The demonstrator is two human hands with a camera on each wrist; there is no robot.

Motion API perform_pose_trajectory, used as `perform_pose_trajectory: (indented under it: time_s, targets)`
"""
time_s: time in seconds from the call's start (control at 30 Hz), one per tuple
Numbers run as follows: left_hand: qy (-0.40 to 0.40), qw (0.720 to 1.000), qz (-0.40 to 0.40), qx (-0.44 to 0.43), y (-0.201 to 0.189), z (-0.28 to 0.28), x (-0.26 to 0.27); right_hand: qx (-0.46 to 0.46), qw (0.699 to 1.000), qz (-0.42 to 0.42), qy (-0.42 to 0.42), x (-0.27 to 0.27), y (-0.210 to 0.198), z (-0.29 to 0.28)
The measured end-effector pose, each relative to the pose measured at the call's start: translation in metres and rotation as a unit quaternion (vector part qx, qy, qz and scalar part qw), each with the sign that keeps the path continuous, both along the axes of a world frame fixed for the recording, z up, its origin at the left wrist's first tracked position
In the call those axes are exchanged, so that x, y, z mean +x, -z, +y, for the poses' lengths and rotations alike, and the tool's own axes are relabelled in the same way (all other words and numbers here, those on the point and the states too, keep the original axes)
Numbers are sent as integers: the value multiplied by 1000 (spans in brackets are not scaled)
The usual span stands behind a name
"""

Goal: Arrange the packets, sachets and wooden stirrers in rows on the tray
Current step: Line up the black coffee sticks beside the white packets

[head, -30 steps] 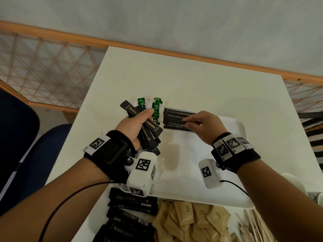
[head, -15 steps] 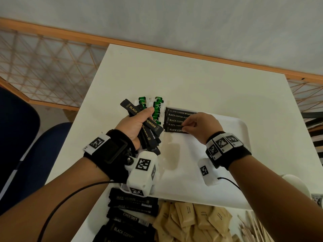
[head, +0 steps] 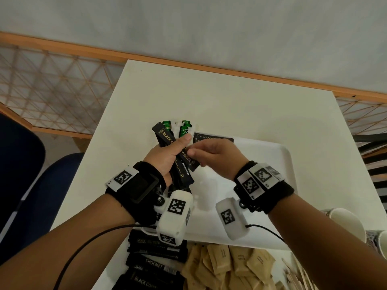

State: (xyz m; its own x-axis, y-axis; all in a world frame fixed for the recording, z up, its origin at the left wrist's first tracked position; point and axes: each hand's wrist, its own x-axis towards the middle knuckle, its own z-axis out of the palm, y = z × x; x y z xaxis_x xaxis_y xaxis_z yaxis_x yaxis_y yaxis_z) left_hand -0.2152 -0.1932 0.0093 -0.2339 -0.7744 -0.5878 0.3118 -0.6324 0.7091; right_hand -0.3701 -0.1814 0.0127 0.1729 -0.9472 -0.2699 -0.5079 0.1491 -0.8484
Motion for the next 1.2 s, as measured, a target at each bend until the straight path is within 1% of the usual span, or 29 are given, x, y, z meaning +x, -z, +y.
perform_pose_trajectory:
  time_s: [0.07,0.1,0.17,0.2,0.23,0.27,0.33,0.37,0.47,0.57,0.83,1.0,1.07,1.13,1.2]
  targets:
    - [-1,1000,5,-3,0,0,0,-1,1000,4,-9,7,-4,2]
    - [-1,1000,6,1,1,0,0,5,1000,-8,-3,7,-6,1]
    - [-12,1000,-1,13,1,0,3,26,998,-45,25,2,-9,-1]
    - [-22,1000,-3,18,2,-1,5,29,997,-47,44,-4,-10,-3]
    - [-30,999,-4,23,3,-2,8,15,998,-13,59,-12,-8,-5]
    - [-36,999,-3,26,3,-3,11,-9,997,51,62,-22,-6,-6]
    - [-49,998,-5,27,4,-5,17,-40,983,171,51,-42,0,-6]
    - [-54,998,-5,27,5,-6,20,-40,976,211,40,-49,2,-5]
    - [-62,997,-3,38,4,-9,25,-14,959,283,2,-61,11,-1]
    - [-66,997,3,40,5,-9,24,18,950,310,-13,-63,16,2]
    - [-54,998,-5,35,6,-10,20,11,957,286,41,-61,28,0]
    - [-49,998,-12,26,7,-9,18,-30,958,273,83,-65,36,3]
    - [-49,998,-12,26,8,-8,17,-28,959,248,133,-69,38,6]
    - [-48,998,-12,26,8,-8,17,6,961,206,185,-72,41,8]
    - [-49,998,-11,27,9,-7,15,35,963,167,210,-71,42,10]
